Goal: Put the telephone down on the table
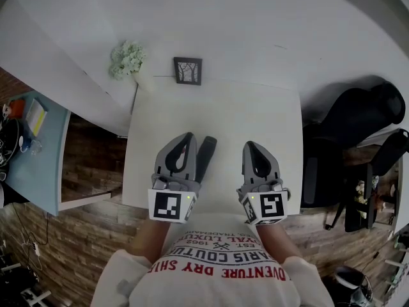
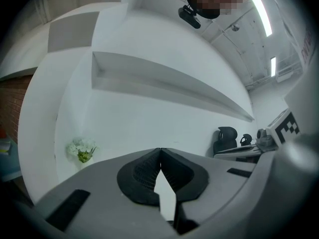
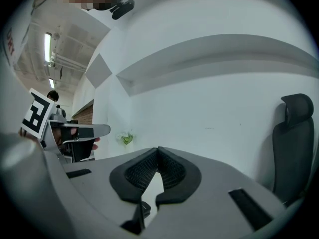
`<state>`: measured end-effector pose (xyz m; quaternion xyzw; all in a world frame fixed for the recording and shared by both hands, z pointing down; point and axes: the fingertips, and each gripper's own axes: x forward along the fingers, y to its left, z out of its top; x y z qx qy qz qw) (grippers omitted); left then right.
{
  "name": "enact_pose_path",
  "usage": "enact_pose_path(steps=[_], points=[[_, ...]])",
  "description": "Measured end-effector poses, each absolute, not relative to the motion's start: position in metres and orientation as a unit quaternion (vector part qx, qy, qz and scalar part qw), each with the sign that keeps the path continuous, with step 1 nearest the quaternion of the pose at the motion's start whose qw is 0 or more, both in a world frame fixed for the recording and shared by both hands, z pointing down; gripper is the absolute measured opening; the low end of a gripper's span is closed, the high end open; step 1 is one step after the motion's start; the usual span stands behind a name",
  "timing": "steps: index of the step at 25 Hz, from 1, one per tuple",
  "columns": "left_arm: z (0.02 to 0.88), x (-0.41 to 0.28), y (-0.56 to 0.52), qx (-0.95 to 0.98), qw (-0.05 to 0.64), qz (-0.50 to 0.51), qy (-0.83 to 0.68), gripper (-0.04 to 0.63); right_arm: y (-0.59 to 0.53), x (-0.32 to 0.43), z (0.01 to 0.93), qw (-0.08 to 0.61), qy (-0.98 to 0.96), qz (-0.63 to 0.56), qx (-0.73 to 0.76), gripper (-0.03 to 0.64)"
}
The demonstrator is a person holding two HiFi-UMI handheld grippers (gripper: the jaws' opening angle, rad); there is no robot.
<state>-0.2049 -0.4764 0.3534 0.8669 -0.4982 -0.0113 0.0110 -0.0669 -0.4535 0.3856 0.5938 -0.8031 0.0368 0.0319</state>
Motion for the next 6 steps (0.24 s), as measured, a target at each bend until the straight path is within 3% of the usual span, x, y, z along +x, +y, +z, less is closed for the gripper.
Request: enact_pose_path(steps=[6], points=[[0.3631,-0.2027,-0.4773,0.866,0.019,0.003,-0.499,0.023,-0.4546,-0.063,0.3889,0.04,-0.799,0.038,0.599,0.025]])
